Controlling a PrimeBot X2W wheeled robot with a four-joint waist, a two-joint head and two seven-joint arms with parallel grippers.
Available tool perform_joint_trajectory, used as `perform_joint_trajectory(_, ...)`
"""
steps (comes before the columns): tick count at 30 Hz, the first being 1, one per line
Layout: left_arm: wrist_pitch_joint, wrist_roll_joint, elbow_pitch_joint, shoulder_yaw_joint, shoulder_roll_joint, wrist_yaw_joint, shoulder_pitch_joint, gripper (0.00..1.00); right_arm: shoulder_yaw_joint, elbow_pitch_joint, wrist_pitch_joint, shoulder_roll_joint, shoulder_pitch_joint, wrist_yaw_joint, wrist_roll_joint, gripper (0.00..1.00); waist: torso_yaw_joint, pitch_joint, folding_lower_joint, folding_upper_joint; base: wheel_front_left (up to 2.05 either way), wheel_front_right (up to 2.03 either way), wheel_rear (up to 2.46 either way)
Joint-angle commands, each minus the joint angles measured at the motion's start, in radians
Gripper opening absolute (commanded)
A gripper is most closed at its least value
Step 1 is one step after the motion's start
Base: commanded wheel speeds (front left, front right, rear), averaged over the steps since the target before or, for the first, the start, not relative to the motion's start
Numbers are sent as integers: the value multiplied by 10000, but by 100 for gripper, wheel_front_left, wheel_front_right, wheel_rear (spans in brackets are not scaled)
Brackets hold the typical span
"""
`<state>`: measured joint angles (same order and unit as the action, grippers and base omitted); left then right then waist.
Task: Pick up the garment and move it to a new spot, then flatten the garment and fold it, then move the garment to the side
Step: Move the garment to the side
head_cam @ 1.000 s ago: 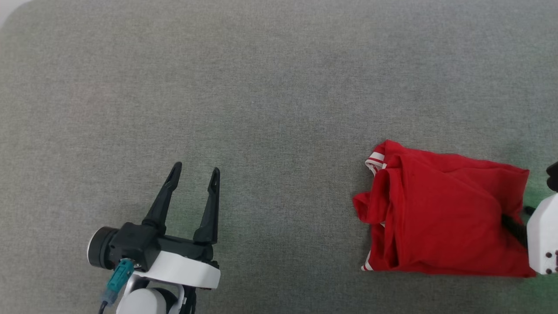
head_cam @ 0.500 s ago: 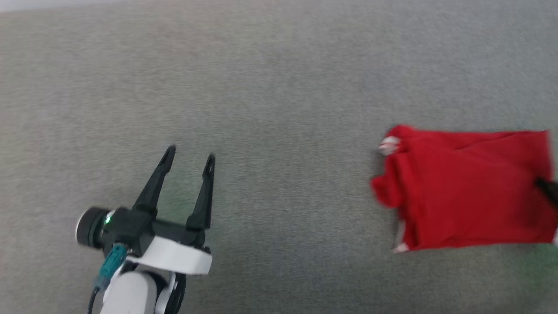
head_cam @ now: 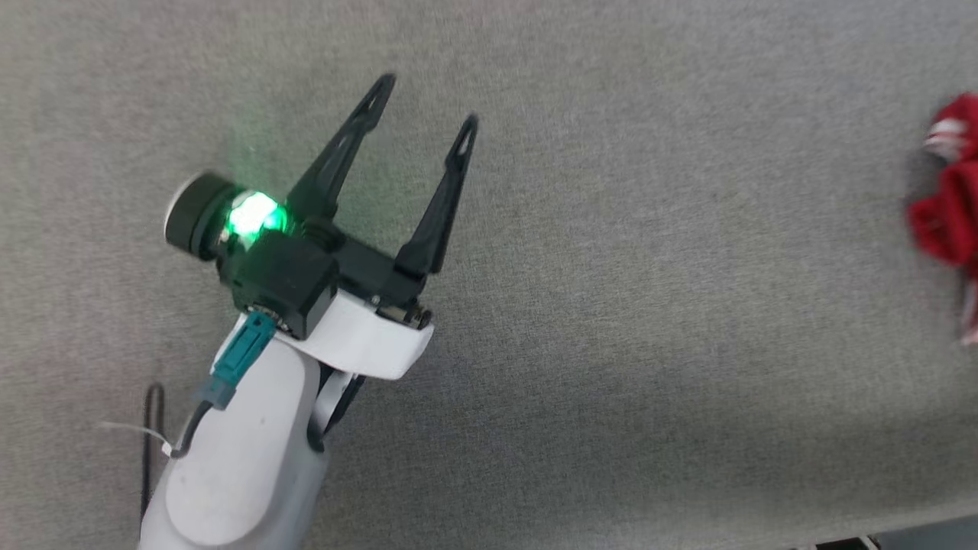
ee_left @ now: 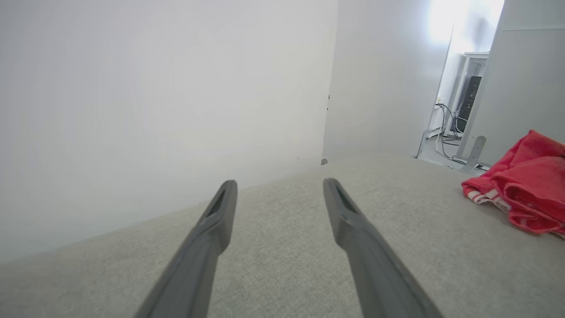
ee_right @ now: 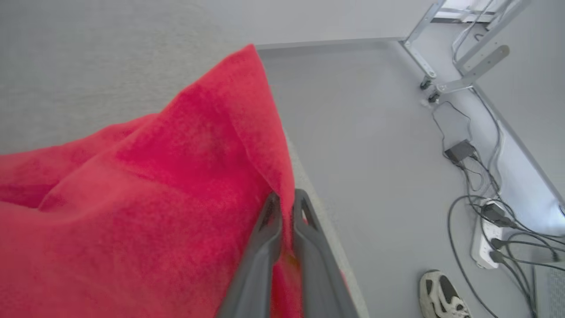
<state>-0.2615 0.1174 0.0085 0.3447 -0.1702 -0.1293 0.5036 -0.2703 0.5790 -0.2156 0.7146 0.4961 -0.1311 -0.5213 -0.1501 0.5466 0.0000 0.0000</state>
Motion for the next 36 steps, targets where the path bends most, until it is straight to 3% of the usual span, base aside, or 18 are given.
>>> perform_joint_trajectory(1, -49, -42, -67, 5, -58, -15, 214, 100, -97, 408, 323, 77, 369, 8, 223, 0, 13, 405, 0, 0, 0, 0, 0)
perform_joint_trajectory(7, -49, -162, -401, -50, -94, -15, 613, 100, -485, 2769, 1961, 279, 1849, 8, 1486, 0, 212, 696, 0, 0, 0, 0, 0)
perform_joint_trajectory(15, -49, -275, -662, -217, -94, -15, 281, 100, -310, 4764, 3272, 27, 2935, 8, 2426, 0, 369, 692, 0, 0, 0, 0, 0)
perform_joint_trajectory(16, -49, -277, -658, -234, -80, -15, 234, 100, -280, 4966, 3397, 28, 3002, 8, 2508, 12, 378, 656, 0, 0, 0, 0, 0)
perform_joint_trajectory(17, -49, -276, -642, -247, -64, -15, 205, 100, -260, 5153, 3534, 51, 3071, 8, 2598, 42, 387, 606, 0, 0, 0, 0, 0)
perform_joint_trajectory(18, -49, -266, -620, -257, -43, -15, 192, 100, -296, 5326, 3702, 94, 3148, 8, 2680, 81, 401, 545, 0, 0, 0, 0, 0)
perform_joint_trajectory(19, -49, -246, -593, -276, -19, -15, 144, 100, -280, 5477, 3874, 101, 3208, 8, 2787, 100, 416, 450, 0, 0, 0, 0, 0)
perform_joint_trajectory(23, -49, -35, -442, -466, 127, -15, -202, 100, 84, 5620, 4249, -41, 3315, 8, 3044, 100, 451, 24, 0, 0, 0, 0, 0)
perform_joint_trajectory(27, -49, 344, -145, -861, 313, -15, -987, 100, 1346, 5097, 4614, -390, 3060, 9, 3424, 100, 507, -804, 0, 0, 0, 0, 0)
perform_joint_trajectory(32, -49, 623, 367, -1475, 615, -15, -2268, 100, 2791, 4026, 4801, -1142, 2408, 8, 2941, 100, 799, -1935, 0, 0, 0, 0, 0)
perform_joint_trajectory(36, -49, 871, 761, -2000, 811, -15, -3193, 100, 3211, 2571, 4803, -1578, 1591, 8, 2306, 100, 1110, -2770, 0, 0, 0, 0, 0)
